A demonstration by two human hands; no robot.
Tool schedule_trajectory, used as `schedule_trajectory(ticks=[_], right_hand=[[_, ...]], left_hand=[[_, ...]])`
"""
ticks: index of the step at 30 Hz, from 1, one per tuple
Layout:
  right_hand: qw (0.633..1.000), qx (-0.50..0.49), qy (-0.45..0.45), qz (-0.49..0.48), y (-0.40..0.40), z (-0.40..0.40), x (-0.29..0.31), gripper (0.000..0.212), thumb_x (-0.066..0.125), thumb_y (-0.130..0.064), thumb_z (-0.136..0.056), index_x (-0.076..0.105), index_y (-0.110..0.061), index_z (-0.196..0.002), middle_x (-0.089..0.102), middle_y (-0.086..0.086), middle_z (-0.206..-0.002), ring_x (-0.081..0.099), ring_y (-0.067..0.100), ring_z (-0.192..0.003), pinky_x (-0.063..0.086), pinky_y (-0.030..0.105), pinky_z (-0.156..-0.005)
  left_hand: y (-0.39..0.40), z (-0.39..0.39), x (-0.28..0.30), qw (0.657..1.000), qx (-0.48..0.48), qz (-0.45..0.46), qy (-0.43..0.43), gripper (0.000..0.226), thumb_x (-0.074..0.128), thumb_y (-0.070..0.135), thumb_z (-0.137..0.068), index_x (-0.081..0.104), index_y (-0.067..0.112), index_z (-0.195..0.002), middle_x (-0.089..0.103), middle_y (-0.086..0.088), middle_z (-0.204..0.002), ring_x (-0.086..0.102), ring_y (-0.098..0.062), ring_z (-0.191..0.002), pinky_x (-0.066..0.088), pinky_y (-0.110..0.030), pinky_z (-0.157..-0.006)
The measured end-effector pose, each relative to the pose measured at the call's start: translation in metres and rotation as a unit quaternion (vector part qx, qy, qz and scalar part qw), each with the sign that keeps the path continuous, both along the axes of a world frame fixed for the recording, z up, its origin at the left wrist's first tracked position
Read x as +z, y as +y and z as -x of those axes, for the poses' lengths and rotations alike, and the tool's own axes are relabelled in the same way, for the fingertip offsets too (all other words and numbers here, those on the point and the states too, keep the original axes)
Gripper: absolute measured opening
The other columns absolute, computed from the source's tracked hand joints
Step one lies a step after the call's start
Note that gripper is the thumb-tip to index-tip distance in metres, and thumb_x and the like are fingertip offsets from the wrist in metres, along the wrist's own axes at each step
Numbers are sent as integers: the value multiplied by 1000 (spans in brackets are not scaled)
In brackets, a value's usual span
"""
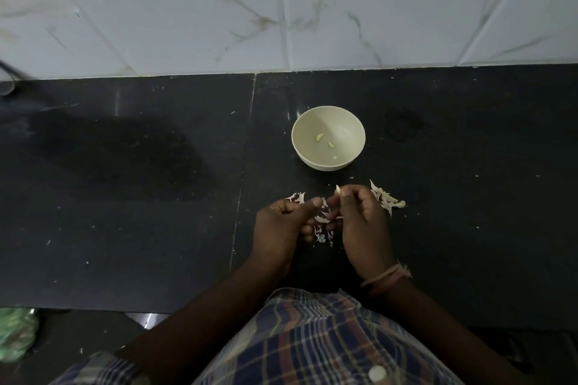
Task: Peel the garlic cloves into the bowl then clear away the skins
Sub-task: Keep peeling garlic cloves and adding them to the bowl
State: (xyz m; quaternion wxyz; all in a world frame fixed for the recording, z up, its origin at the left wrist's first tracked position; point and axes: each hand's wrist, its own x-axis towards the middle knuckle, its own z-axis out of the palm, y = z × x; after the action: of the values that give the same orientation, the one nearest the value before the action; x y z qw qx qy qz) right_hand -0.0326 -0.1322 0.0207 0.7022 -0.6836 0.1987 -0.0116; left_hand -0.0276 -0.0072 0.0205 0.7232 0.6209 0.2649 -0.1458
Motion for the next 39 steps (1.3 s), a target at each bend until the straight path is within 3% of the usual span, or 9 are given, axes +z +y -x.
schedule_trajectory(ticks=[3,5,9,12,17,22,26,33,39], right_hand=[[1000,18,-7,18,-3,2,1,9,59,-7,-99,66,-9,-105,69,3,-88,62,3,-68,52,19,-62],[999,21,-11,29,-3,3,2,11,63,-3,-96,69,-8,-104,72,1,-92,66,1,-73,52,15,-66],[999,16,-22,46,-4,3,4,9,69,-4,-92,72,-9,-99,74,0,-91,71,7,-80,53,16,-69],[997,13,-39,58,-5,4,5,8,69,-4,-92,72,-10,-97,74,0,-91,71,10,-83,56,20,-73],[994,35,-66,83,-4,4,9,9,66,-1,-93,71,-8,-96,73,0,-89,70,5,-80,53,15,-71],[995,37,-61,65,-4,3,9,11,66,-3,-94,70,-13,-95,74,2,-88,72,16,-78,58,26,-68],[996,15,-65,62,-3,1,9,8,68,-7,-93,71,-13,-97,74,1,-90,72,16,-85,57,27,-74],[995,14,-83,51,0,3,14,12,68,-5,-94,70,-9,-105,73,-1,-95,69,5,-86,53,16,-74],[988,34,-103,114,0,6,12,11,70,-7,-93,73,-14,-100,73,-8,-95,69,3,-89,52,12,-76]], left_hand=[[-2,-1,10,999,-44,25,0,10,66,6,-96,72,6,-88,76,-11,-77,69,-16,-66,55,-25,-56],[-2,1,13,997,-61,49,5,28,50,-7,-99,73,7,-107,79,-10,-92,76,-18,-79,58,-25,-59],[-3,4,10,995,-66,63,-35,20,63,7,-98,74,12,-114,76,-16,-108,73,-32,-103,61,-41,-85],[-4,8,10,995,-56,75,-46,17,64,9,-97,77,12,-108,76,-18,-105,74,-26,-94,60,-33,-76],[-6,9,9,992,-31,104,-58,15,68,13,-95,78,10,-105,75,-24,-104,71,-36,-95,54,-54,-93],[-6,8,13,989,-20,126,-76,15,63,4,-95,75,2,-104,75,-19,-93,74,-22,-80,59,-30,-69],[-6,7,14,987,-18,135,-79,17,59,3,-98,74,0,-103,76,-17,-95,73,-19,-86,58,-26,-73],[-9,5,14,988,4,134,-83,23,68,12,-94,71,-7,-107,71,-32,-106,69,-39,-100,54,-46,-94],[-7,5,15,994,-9,72,-84,17,67,14,-94,74,0,-101,73,-29,-99,70,-49,-97,54,-59,-92]])
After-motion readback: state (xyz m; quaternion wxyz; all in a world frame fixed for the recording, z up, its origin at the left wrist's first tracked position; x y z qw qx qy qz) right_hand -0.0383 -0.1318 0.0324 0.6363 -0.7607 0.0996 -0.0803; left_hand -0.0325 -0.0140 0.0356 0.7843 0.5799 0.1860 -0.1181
